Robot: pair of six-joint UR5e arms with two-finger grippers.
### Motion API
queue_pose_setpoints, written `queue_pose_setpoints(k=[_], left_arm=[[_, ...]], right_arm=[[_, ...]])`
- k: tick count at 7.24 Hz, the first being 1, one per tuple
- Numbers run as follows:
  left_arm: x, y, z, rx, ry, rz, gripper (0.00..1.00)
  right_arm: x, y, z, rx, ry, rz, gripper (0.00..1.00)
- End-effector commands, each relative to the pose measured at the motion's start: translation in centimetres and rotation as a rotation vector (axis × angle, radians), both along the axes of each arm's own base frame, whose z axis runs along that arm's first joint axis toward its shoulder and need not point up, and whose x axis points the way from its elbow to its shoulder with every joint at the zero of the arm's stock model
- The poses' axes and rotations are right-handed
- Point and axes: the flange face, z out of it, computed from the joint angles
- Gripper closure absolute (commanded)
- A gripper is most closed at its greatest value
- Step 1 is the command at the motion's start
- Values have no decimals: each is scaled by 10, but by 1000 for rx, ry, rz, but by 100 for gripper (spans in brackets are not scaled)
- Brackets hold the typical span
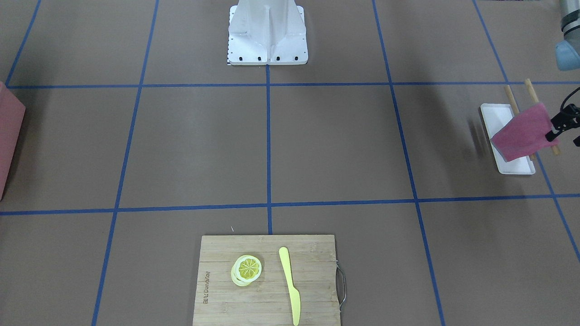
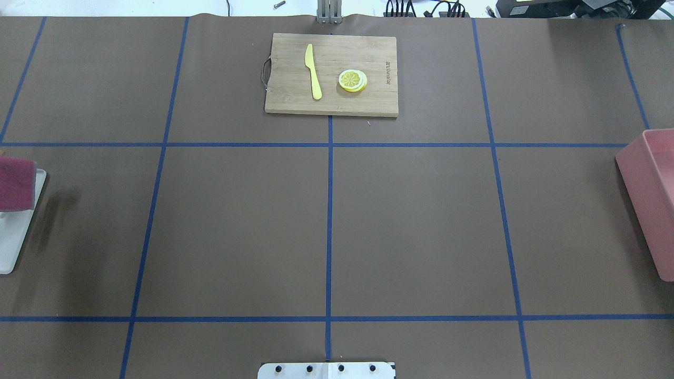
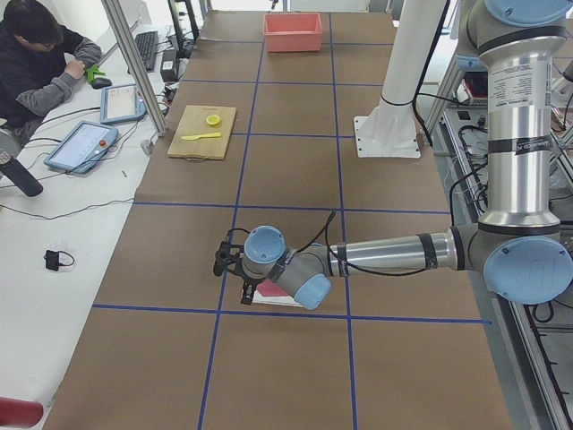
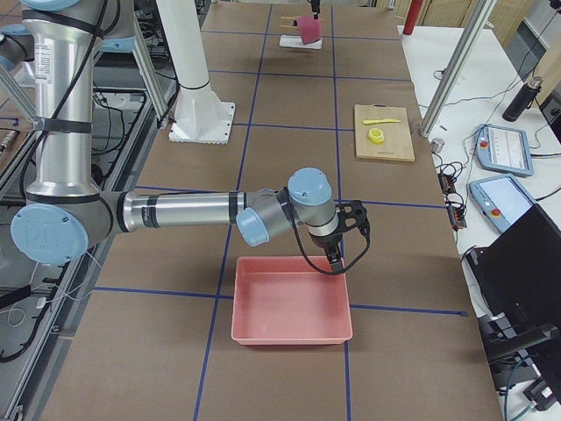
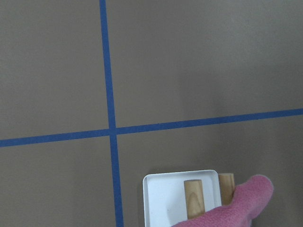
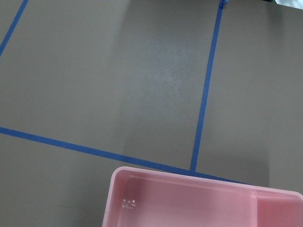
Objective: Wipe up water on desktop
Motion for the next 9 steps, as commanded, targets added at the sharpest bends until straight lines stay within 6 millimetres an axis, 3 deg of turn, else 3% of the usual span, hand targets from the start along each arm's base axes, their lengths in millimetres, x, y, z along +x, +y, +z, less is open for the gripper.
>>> queue_pose_setpoints(k=[1,6,9], left_arm=[[4,0,-6,-10,47,15,42],[7,-3,-18,-8,96,53,42],[5,-3,-20,-4,94,48,52]], right_arm=[[0,-1,-1,1,1,1,0],[0,-2,1,-5,1,3,0],[0,-2,1,-5,1,3,0]])
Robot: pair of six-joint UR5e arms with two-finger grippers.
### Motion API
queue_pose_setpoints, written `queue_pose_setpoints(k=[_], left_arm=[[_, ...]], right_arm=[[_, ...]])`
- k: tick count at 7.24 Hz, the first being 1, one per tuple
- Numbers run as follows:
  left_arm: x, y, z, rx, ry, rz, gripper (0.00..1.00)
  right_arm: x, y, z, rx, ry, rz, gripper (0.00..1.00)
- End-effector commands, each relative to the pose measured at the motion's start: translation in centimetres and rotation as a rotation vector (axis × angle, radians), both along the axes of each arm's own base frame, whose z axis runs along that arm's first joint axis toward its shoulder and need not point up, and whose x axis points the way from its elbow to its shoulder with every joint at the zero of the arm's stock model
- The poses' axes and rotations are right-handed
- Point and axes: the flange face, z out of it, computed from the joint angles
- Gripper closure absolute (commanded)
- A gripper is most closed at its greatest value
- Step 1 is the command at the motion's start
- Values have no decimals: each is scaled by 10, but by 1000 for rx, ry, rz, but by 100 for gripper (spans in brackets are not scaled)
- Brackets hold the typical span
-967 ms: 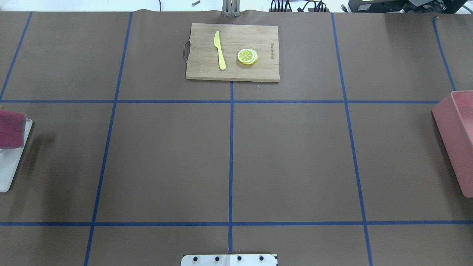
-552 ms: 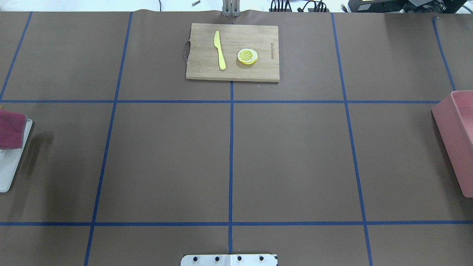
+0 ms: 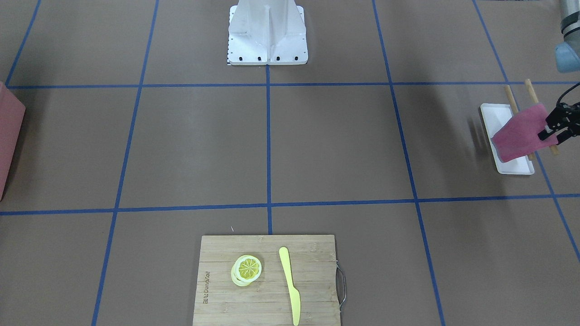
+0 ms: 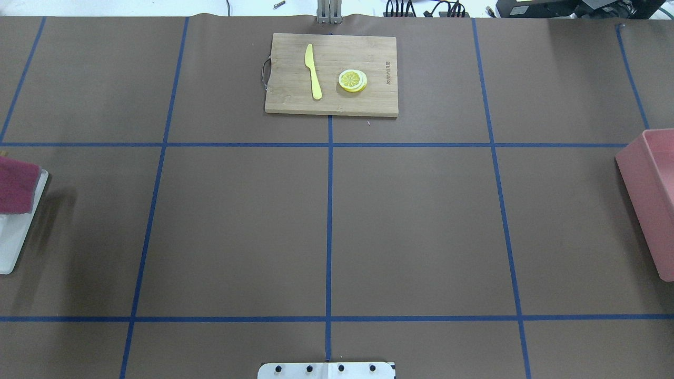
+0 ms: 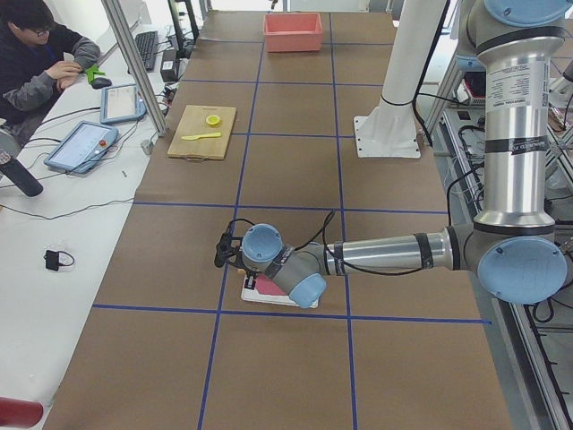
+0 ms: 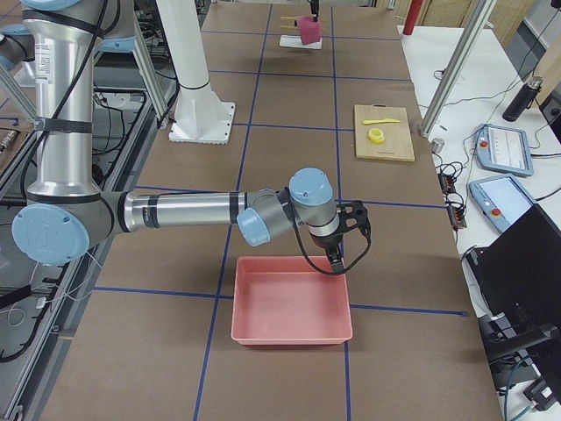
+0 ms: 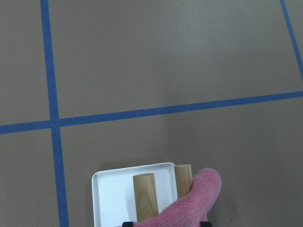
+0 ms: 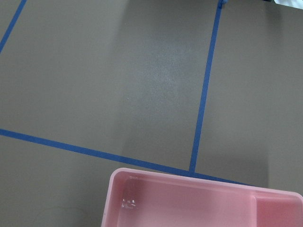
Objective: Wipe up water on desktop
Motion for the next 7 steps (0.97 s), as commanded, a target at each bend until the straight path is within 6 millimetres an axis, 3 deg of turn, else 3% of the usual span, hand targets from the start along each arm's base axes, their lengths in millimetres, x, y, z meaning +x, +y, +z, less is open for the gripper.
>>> queue_pose_setpoints(k=[1,3,7], left_arm=[[-3,0,1,4,-4,-5,52],[-5,-1,1,7,-7,-8,52],[-13,-1,2,7,-9,-25,89]], right_arm=[[0,0,0,-1,-2,0,0],[0,0,0,-1,0,1,0],[0,0,1,-3,-2,0,0]])
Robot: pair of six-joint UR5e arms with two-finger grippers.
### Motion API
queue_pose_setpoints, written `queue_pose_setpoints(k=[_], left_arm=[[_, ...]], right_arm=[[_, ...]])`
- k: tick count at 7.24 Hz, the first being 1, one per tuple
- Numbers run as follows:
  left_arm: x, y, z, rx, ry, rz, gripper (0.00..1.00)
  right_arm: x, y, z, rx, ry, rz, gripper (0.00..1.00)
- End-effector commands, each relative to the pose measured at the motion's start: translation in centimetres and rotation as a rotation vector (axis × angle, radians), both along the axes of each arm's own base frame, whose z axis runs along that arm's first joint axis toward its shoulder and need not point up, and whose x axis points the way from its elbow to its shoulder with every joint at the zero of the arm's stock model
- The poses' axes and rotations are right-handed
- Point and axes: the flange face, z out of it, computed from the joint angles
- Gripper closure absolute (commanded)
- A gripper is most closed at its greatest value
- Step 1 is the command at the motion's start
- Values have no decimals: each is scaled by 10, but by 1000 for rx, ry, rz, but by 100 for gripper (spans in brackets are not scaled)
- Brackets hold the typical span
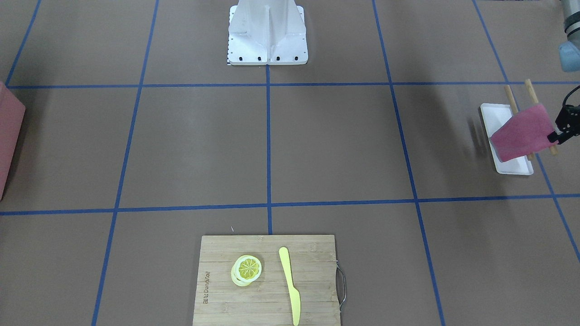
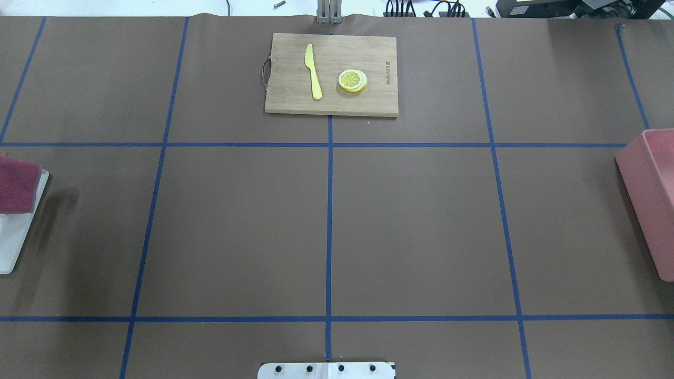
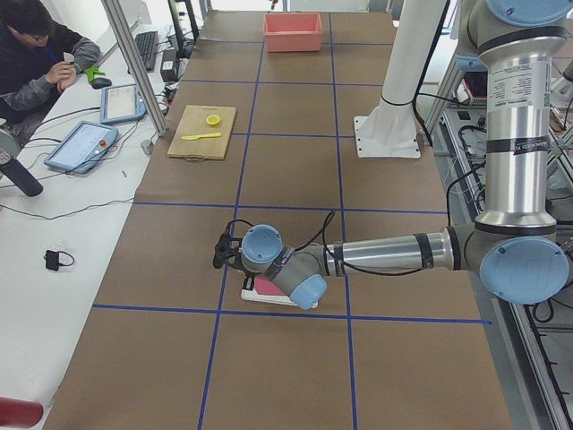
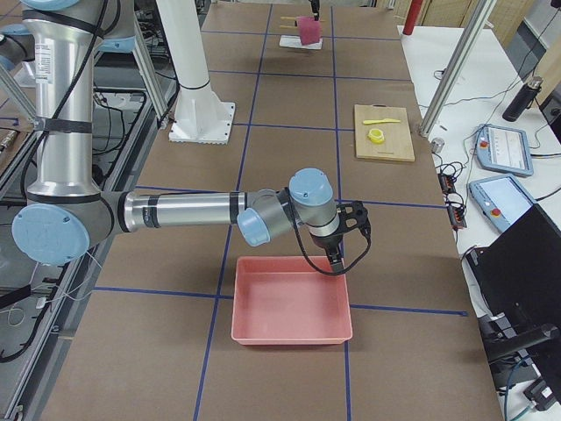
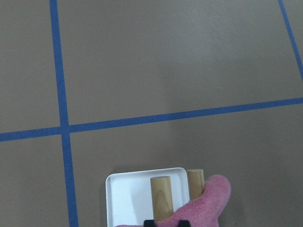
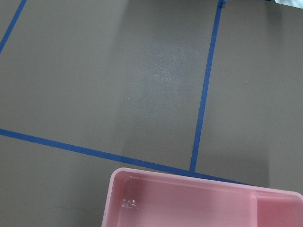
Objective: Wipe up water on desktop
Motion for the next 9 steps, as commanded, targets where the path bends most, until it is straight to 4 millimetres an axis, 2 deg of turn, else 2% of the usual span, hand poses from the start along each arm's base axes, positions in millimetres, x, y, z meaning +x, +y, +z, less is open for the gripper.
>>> queue_pose_setpoints(k=[1,2,5,6,7,9], left_arm=[[-3,0,1,1,-5,-9,93],[-4,0,1,4,-6,-8,100],[-22,-7,-7,13,7,-44,100],[-24,-25,-24,-6,32,-37,100],[-37,-48,-46,-12,50,-55,100],[-39,-90,-86,-56,57,-85,100]], right_arm=[[0,0,0,0,0,0,0],[0,0,0,0,0,0,0],[0,0,-7,15,-4,-3,0],[-1,1,-19,38,-14,-9,0],[-2,2,-34,65,-25,-14,0],[-8,2,-75,180,-67,-44,1]])
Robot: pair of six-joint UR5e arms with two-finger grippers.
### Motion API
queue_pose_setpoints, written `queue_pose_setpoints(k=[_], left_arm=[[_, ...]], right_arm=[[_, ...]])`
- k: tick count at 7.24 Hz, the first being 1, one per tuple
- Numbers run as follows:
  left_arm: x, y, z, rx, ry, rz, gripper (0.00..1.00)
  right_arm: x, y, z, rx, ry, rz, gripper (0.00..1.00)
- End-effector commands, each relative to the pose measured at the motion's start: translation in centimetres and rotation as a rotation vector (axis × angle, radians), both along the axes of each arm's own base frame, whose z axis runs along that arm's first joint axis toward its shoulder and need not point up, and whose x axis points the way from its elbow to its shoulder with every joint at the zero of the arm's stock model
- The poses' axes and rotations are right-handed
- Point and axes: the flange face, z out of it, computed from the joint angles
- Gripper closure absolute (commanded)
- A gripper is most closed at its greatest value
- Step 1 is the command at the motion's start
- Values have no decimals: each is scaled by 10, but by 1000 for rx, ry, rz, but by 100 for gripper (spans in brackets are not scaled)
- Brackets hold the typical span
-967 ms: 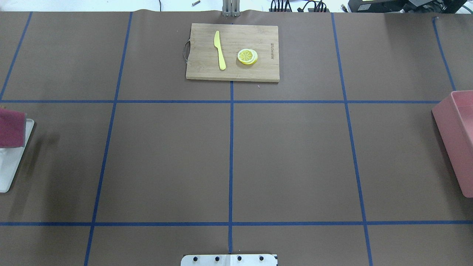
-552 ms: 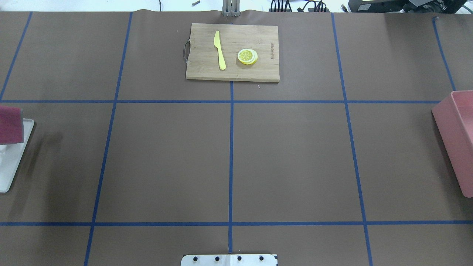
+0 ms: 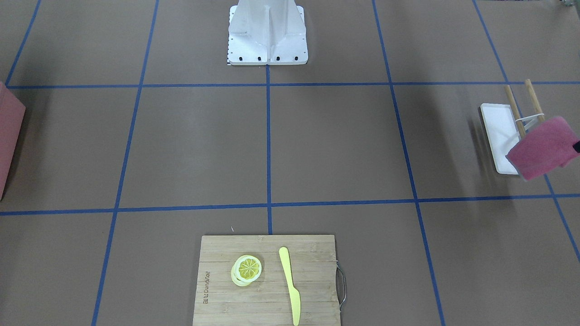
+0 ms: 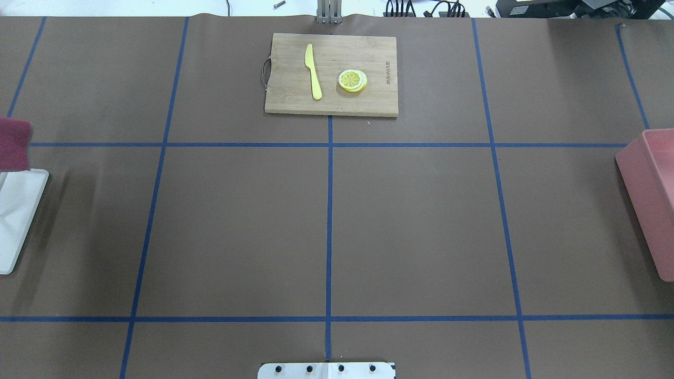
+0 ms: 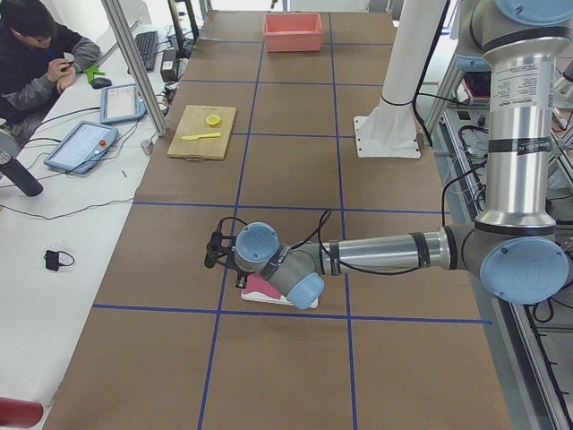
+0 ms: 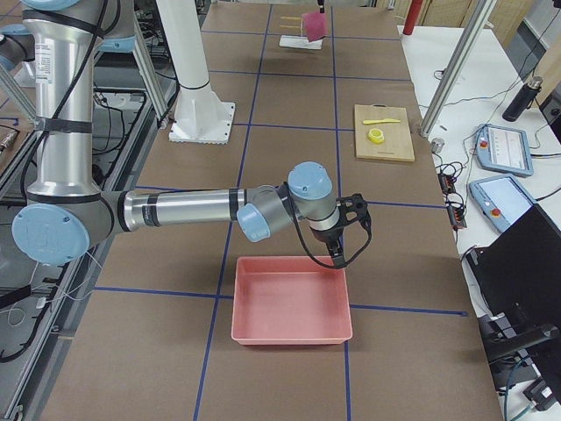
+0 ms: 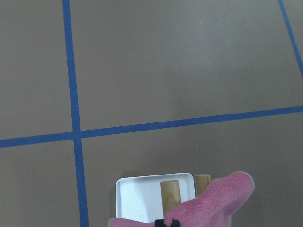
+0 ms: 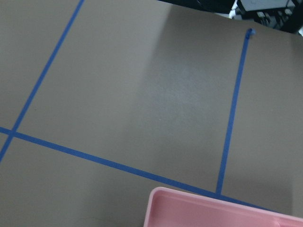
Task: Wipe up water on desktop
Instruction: 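Carry the pink towel toward the board with the left gripper while the right reaches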
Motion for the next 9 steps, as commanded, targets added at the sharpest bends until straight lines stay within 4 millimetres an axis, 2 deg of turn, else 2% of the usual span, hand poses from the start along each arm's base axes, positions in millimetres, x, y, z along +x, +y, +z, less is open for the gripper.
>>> queue_pose_setpoints(k=[1,2,3,4,5,6,7,9], left_arm=[[-2,-40,-53,-81,43,-75,100],[0,-47,-91,-137,93,-136,100],[2,-58,-129,-197,148,-191,100],[6,-64,-154,-236,183,-220,100],[17,-65,-168,-250,184,-254,100],[42,-72,-195,-299,210,-294,100],[75,-79,-227,-343,240,-334,100],[139,-88,-273,-426,293,-373,100]], right_arm=[[-19,2,-36,189,-38,-49,1],[-40,-9,-59,269,-53,-86,2],[-59,-21,-83,307,-68,-113,7],[-82,-28,-99,316,-86,-130,8],[-100,-37,-120,350,-87,-137,7],[-126,-42,-139,374,-92,-146,8],[-169,-49,-174,414,-110,-156,8],[-257,-44,-232,445,-156,-132,8]])
